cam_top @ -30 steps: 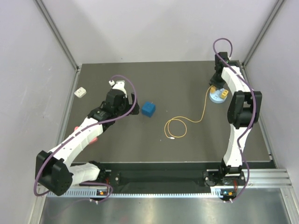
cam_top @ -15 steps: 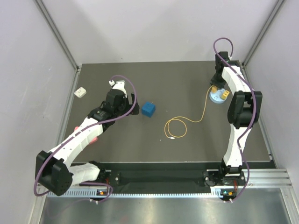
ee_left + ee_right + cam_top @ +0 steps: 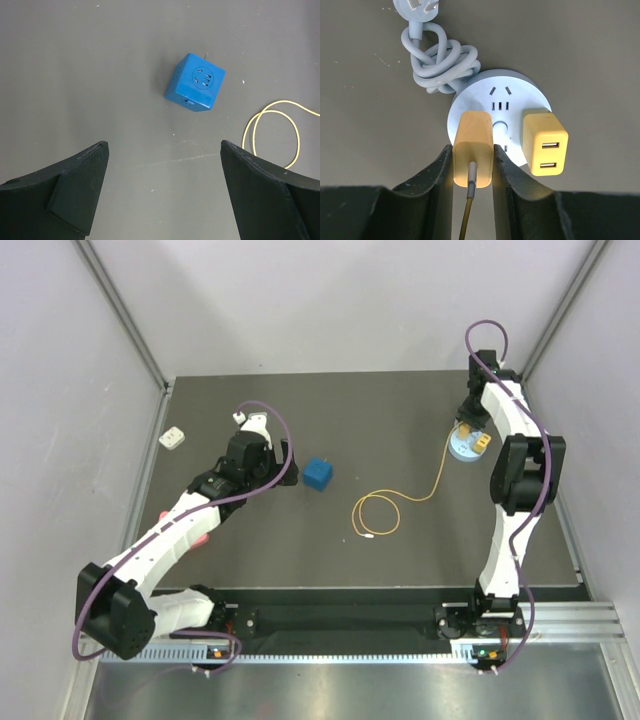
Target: Insert the plug
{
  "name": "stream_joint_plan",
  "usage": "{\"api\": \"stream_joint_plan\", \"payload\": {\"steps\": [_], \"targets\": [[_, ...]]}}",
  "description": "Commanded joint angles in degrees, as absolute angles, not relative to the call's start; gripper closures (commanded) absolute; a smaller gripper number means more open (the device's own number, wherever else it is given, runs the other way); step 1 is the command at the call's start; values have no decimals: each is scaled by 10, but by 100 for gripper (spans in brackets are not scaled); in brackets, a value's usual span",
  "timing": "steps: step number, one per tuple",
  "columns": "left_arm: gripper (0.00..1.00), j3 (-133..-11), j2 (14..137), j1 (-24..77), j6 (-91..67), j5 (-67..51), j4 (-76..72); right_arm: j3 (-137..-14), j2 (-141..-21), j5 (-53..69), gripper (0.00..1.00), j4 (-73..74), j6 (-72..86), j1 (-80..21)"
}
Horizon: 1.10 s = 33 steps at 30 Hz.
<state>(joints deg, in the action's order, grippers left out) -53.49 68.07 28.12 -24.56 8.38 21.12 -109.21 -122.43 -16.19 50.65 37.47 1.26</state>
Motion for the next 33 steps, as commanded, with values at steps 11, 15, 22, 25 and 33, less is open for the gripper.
{"api": "stream_joint_plan", "payload": {"steps": [11,15,22,25,33], "targets": [[3,-548,670,282,-241,77,203,-1108,-1221,-131,100,495,373,9],[3,-548,670,282,-237,70,203,-1108,-1225,-124,100,490,373,4],[2,-548,668,282,-236,67,202,-1107,-1230,-130,100,492,375,4],[2,-548,667,281,-235,69,202,-1107,-1230,-140,100,498,377,4],[2,-548,665,282,-235,70,203,-1093,-1245,-158,100,498,376,4]]}}
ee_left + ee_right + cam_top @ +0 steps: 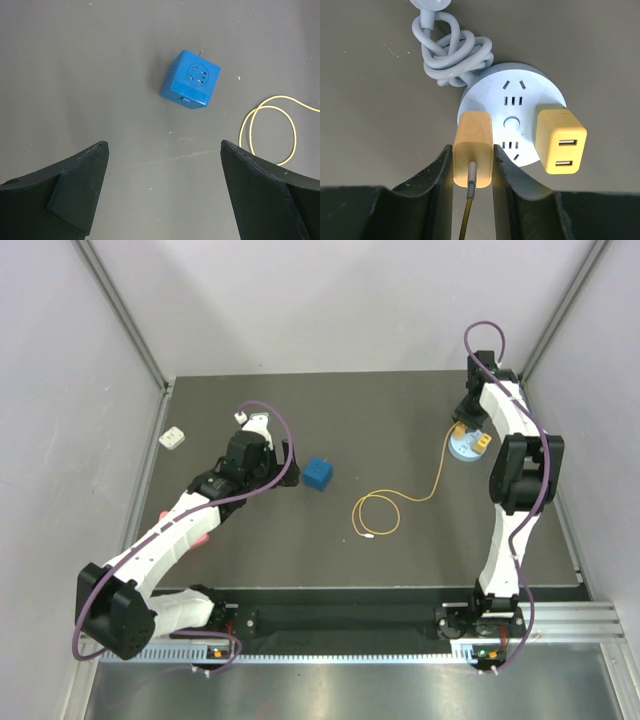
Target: Insert the plug
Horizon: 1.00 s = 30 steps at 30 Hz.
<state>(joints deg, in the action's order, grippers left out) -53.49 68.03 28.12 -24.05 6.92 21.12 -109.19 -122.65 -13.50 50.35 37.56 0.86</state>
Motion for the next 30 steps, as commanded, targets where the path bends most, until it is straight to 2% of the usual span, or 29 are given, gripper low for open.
{"api": "stream_joint_plan", "payload": {"steps": [1,15,30], "targets": [[2,-548,664,281,-235,69,203,-1090,-1248,-159,100,497,378,4],[2,-543,662,282,-233,73,199,-1065,-1282,-160,100,490,375,4],[2,-543,655,281,-234,75,200,-1098,-1332,-223,100,549,372,-13]]}}
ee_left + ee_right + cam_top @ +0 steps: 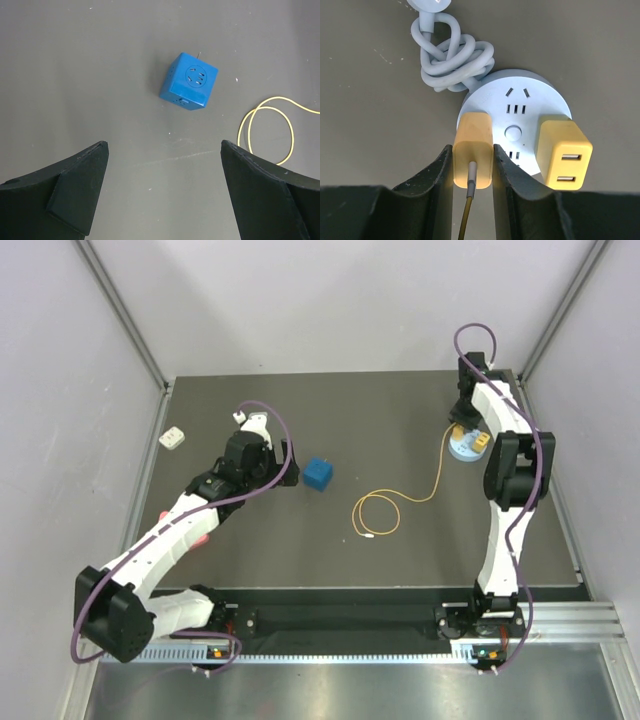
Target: Insert the plug
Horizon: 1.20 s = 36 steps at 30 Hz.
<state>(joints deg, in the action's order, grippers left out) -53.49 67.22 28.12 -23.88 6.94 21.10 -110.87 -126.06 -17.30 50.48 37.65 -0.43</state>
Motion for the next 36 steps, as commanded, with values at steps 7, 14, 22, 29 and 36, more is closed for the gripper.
{"api": "stream_joint_plan", "payload": {"steps": [7,14,22,29,36], "targets": [[2,-544,656,282,-234,78,200,-1098,-1355,-235,100,557,368,-18],[2,-545,659,282,-234,79,201,-1031,-1333,-188,100,500,361,-6],[2,-545,660,282,-233,86,201,-989,-1336,-141,100,478,356,23],[2,-542,657,281,-230,97,200,-1007,-1347,-156,100,497,351,23],[2,-541,655,280,-229,99,199,-1029,-1333,-106,100,497,340,34]]}}
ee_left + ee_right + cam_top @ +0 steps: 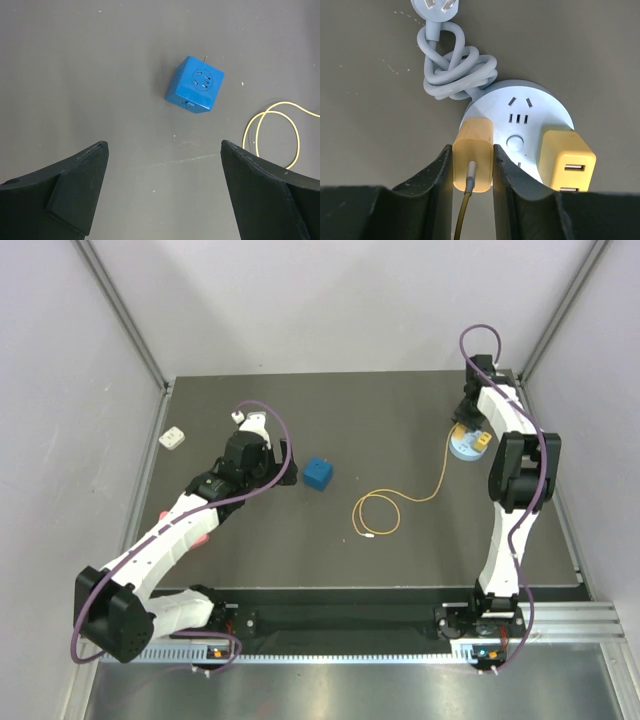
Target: Insert the plug
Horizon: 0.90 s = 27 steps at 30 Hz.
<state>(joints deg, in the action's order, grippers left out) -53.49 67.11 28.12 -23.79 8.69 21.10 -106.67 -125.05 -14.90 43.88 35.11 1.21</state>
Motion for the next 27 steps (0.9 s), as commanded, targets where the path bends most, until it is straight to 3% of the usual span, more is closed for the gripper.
{"api": "stream_joint_plan", "payload": {"steps": [1,5,8,12,15,20,27], "targets": [[2,-540,653,281,-229,99,199,-1029,-1325,-102,100,497,340,36],[2,-538,647,281,-225,101,198,-1017,-1261,-89,89,487,343,38],[3,-537,643,282,-222,105,198,-1021,-1224,-84,76,491,334,39],[3,-535,642,282,-227,109,191,-1035,-1181,-67,44,488,321,40],[3,-553,654,282,-241,91,208,-1053,-1157,-60,31,496,311,40],[4,-555,646,281,-265,86,234,-1066,-1122,-61,22,519,293,40],[3,-598,642,272,-309,167,292,-1021,-1038,-34,11,506,272,39]]}}
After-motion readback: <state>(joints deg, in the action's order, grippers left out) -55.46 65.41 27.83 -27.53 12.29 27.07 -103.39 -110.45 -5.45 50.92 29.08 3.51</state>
